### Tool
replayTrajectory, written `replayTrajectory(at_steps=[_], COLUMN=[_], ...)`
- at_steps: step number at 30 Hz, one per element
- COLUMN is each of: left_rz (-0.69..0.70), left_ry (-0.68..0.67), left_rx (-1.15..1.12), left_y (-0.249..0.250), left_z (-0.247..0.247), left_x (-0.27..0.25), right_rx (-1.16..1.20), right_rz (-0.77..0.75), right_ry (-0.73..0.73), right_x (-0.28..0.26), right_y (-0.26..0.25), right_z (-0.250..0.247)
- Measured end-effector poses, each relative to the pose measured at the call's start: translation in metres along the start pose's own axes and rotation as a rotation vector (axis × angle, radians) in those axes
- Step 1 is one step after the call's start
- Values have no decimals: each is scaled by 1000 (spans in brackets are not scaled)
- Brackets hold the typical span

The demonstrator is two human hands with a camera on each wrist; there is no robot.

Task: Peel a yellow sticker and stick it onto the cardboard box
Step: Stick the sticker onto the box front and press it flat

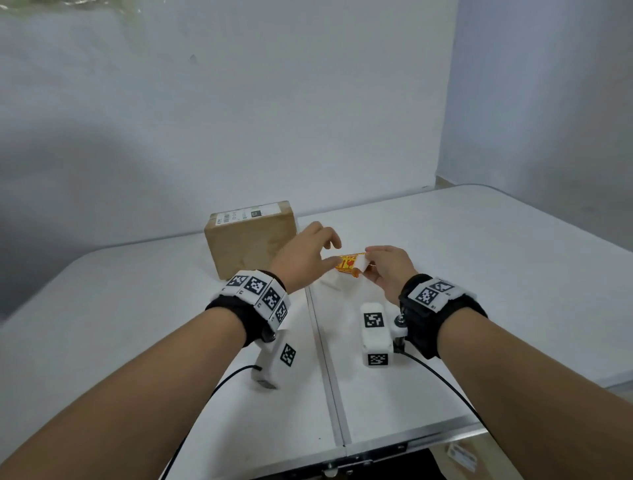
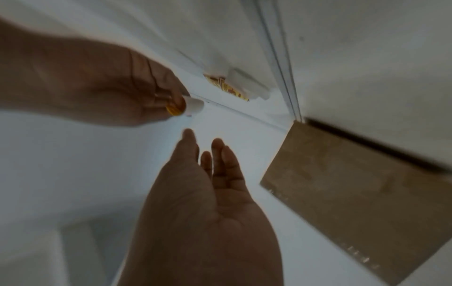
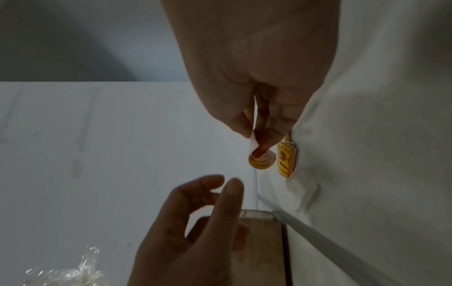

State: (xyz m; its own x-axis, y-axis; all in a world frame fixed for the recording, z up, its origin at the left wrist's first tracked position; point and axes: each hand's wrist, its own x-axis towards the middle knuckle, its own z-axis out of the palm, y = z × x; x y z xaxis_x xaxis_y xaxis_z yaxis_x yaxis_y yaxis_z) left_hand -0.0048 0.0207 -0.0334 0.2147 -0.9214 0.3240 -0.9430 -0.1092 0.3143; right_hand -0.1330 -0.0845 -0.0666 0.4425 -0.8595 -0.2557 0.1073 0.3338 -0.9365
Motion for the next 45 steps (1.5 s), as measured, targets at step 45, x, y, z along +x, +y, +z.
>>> replayTrajectory(at_steps=[45], left_rz=[-678], left_ry=[178], left_rx=[-830], left_y=[-78], left_z=[-68], left_x=[-64], right_rx=[-681], right_rz=[-627], right_ry=[-316], right_x=[-16], right_y=[-13], right_z=[123])
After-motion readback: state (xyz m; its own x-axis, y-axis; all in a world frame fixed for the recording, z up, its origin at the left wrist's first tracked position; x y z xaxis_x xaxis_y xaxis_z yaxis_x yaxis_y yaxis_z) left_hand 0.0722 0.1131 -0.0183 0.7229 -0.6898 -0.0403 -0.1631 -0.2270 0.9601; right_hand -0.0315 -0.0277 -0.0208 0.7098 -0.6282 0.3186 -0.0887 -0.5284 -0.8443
